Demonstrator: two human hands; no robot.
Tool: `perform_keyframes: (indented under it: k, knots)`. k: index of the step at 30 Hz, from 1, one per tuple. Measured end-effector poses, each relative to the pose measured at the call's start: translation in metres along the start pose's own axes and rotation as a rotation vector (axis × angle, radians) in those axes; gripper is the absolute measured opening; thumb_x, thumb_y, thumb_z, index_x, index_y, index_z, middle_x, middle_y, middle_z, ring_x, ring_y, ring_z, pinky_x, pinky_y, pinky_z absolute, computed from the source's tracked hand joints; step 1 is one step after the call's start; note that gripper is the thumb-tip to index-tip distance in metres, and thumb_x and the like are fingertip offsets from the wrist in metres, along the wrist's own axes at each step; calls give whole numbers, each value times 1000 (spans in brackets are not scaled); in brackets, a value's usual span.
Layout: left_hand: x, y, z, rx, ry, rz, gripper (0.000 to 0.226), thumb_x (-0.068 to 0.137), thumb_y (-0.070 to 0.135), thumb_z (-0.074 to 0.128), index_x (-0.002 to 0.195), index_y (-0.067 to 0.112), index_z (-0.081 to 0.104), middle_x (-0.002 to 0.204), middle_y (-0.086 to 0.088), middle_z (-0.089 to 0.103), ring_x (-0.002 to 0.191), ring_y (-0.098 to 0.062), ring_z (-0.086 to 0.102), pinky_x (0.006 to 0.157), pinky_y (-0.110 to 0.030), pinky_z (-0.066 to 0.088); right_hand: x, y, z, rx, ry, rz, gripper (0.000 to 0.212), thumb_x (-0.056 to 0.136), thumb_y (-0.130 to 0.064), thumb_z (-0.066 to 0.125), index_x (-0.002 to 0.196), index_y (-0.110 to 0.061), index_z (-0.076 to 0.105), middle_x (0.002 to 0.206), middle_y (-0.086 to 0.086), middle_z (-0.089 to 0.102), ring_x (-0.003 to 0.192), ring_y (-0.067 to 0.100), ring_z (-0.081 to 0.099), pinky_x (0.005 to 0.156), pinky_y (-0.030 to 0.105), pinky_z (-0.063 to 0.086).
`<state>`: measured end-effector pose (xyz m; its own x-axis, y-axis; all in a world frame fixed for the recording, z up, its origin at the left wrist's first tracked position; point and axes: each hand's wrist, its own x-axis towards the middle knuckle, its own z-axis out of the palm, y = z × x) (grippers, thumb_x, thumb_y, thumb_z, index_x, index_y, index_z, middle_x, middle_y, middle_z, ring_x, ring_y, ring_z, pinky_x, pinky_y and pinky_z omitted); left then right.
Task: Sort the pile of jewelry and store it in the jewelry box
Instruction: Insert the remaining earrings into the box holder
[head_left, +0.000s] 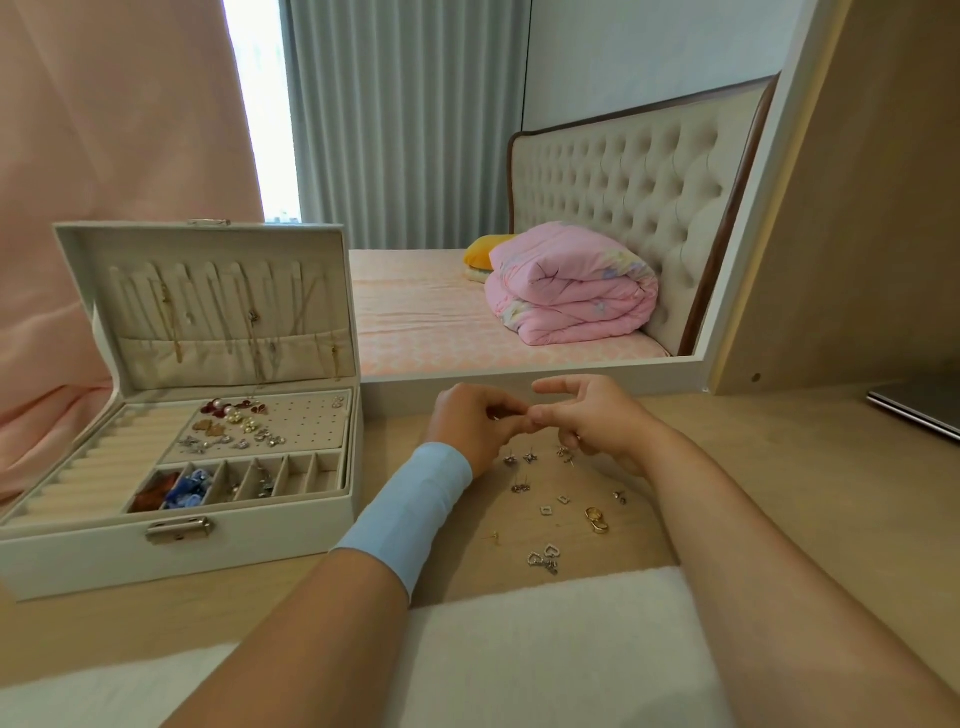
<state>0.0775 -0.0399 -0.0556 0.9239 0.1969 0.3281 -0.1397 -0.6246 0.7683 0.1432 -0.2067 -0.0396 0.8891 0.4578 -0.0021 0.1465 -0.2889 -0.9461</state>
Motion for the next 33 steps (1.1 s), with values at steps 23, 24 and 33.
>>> perform_keyframes:
  k: [23, 24, 33]
  knots:
    - [-7, 11, -11, 323, -20, -52, 7, 89, 29, 66, 89, 36, 69, 93, 15, 67, 91, -9, 61, 77, -26, 50, 2, -8, 1, -471, 38, -108, 15, 87, -15, 77, 81, -28, 78, 79, -14, 72, 67, -6, 62, 71, 22, 47]
    - [-7, 14, -15, 306, -6, -57, 9, 88, 27, 67, 87, 35, 69, 92, 14, 66, 89, -10, 62, 78, -26, 51, 2, -13, 5, -425, 47, -140, 14, 86, -15, 78, 82, -28, 77, 78, -13, 71, 64, -5, 61, 67, 22, 46]
    - [-32, 23, -86, 223, 104, 50, 10, 91, 27, 67, 98, 32, 73, 86, 14, 67, 79, -2, 59, 75, -19, 46, -16, -65, 42, -247, 14, -286, 18, 83, -14, 82, 99, -18, 74, 74, -8, 71, 50, -6, 54, 57, 17, 41]
